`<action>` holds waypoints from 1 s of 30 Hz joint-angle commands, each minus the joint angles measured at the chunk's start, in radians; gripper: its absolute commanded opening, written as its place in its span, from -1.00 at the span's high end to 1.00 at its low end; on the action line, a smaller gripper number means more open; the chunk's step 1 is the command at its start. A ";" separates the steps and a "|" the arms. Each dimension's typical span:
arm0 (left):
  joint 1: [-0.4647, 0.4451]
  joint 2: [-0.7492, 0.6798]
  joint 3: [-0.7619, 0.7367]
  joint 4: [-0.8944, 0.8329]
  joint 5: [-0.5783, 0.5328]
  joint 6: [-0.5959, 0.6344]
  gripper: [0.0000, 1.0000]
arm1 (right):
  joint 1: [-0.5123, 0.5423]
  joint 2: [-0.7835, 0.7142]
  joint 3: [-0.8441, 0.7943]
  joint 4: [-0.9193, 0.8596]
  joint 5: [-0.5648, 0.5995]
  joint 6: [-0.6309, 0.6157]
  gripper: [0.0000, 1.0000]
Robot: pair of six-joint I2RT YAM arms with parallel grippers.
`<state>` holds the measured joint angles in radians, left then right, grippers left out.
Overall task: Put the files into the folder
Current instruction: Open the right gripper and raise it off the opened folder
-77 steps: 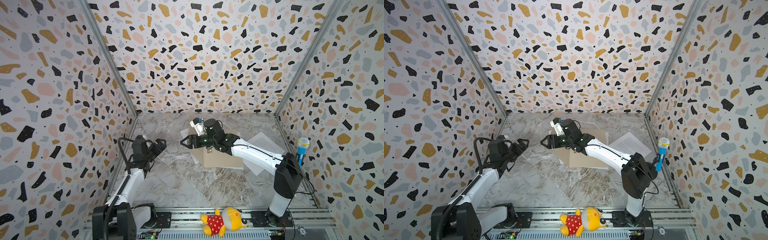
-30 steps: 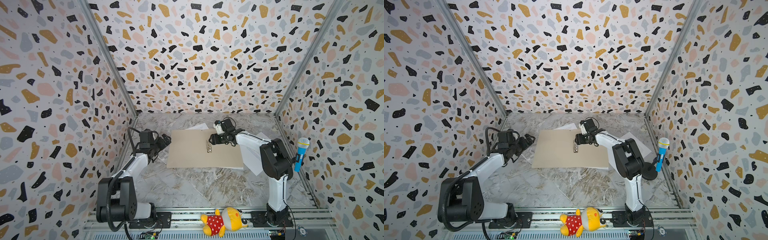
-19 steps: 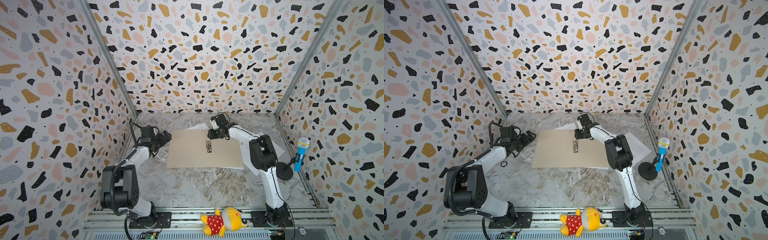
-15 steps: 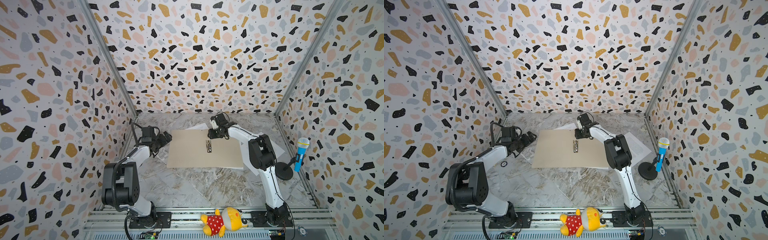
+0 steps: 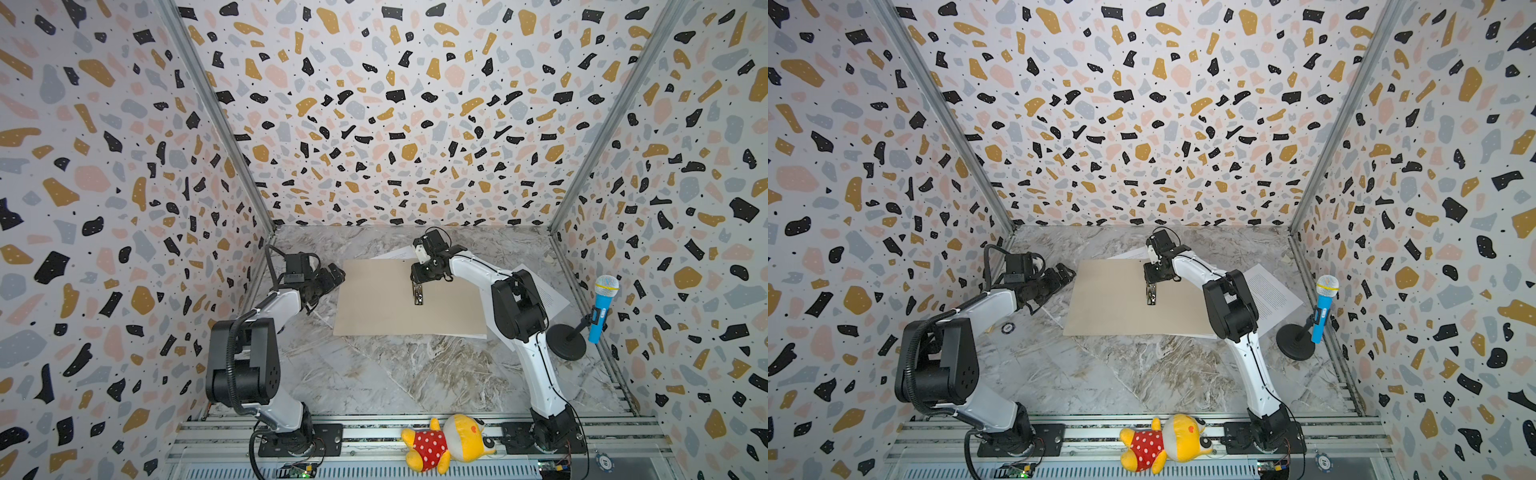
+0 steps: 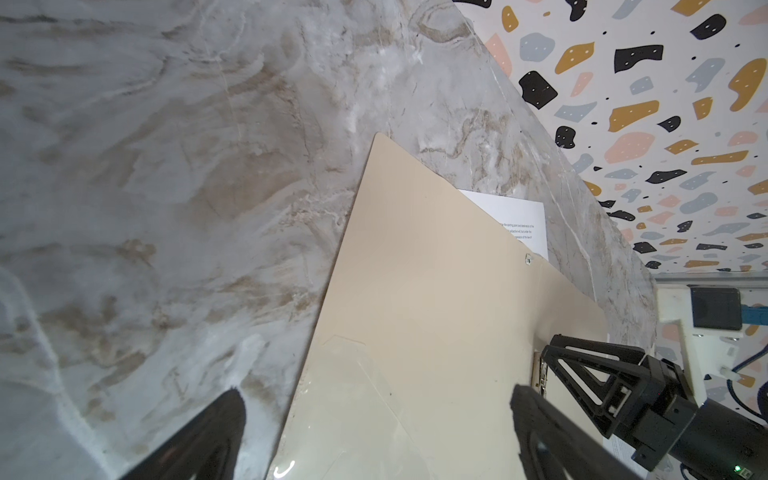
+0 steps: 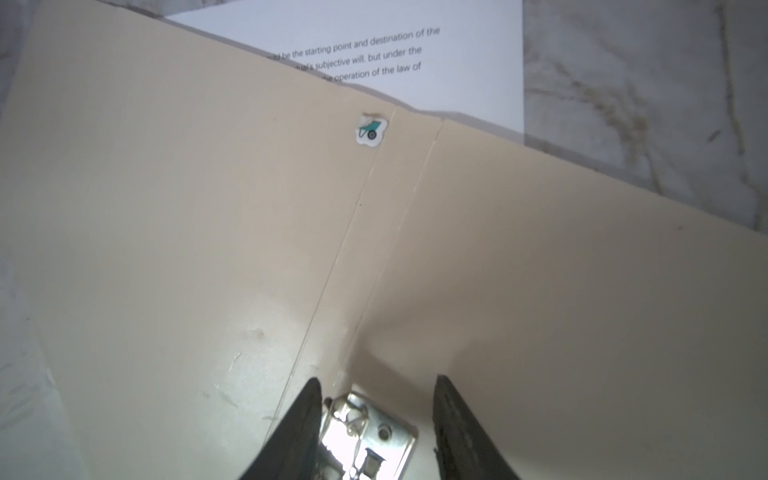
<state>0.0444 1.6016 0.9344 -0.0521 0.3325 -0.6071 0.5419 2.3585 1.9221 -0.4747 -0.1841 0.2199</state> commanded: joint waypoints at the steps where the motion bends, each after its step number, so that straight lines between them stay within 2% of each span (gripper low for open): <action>1: 0.001 -0.015 0.008 -0.002 0.014 0.024 -1.00 | 0.004 0.010 0.038 -0.050 0.029 -0.018 0.09; 9: 0.001 -0.023 0.006 -0.012 0.026 0.041 -1.00 | 0.003 0.009 0.046 -0.074 0.061 -0.011 0.08; 18: 0.001 -0.037 -0.007 -0.005 0.030 0.040 -1.00 | 0.011 0.004 0.071 -0.052 0.027 0.017 0.06; 27: 0.001 -0.041 -0.015 0.011 0.038 0.027 -1.00 | 0.009 0.011 0.081 -0.037 0.049 0.050 0.22; 30: 0.001 -0.038 -0.014 0.012 0.039 0.027 -1.00 | 0.009 0.021 0.085 -0.043 0.013 0.038 0.33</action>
<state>0.0444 1.5841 0.9318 -0.0574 0.3588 -0.5865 0.5491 2.3760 1.9728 -0.5007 -0.1486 0.2596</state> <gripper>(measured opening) 0.998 0.342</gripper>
